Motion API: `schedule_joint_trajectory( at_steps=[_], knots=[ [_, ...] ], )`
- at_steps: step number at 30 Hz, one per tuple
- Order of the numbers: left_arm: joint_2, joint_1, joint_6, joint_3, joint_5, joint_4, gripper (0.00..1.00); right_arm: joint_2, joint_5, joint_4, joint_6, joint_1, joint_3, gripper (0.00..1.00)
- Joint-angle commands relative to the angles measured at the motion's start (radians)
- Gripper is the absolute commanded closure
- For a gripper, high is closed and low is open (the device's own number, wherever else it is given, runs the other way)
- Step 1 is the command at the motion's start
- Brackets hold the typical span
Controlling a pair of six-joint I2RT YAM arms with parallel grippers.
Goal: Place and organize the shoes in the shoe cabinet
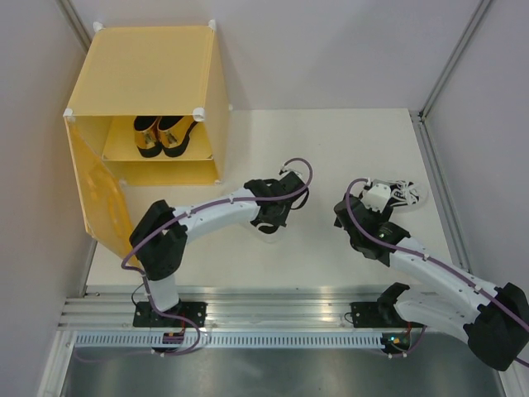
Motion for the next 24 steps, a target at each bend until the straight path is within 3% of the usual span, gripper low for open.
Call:
schedule_joint_trajectory(
  at_steps=[1,8,13,17,18,22,24],
  knots=[
    [-0.135,-0.005,0.168,-0.060,0.104,-0.027,0.98,0.001,-0.008,0.035,-0.002,-0.003,-0.001,0.14],
    [-0.286,-0.005,0.234,-0.287,0.158,-0.074,0.94,0.015,-0.030,0.051,0.001,-0.004,-0.012,0.14],
    [-0.366,-0.005,0.205,-0.359,0.135,-0.076,0.82,0.035,-0.054,0.069,0.009,-0.004,-0.012,0.14],
    [-0.372,-0.005,0.017,-0.336,0.147,-0.085,0.65,0.056,-0.071,0.074,0.012,-0.004,-0.001,0.14],
    [-0.373,-0.004,-0.029,-0.332,0.141,-0.089,0.55,0.056,-0.073,0.074,0.012,-0.004,0.002,0.14],
    [-0.392,-0.007,-0.261,-0.323,0.098,-0.090,0.48,0.056,-0.079,0.075,0.015,-0.004,-0.004,0.14],
    [-0.396,-0.008,-0.301,-0.324,0.040,-0.089,0.48,0.056,-0.085,0.078,0.019,-0.003,-0.010,0.14]
  ],
)
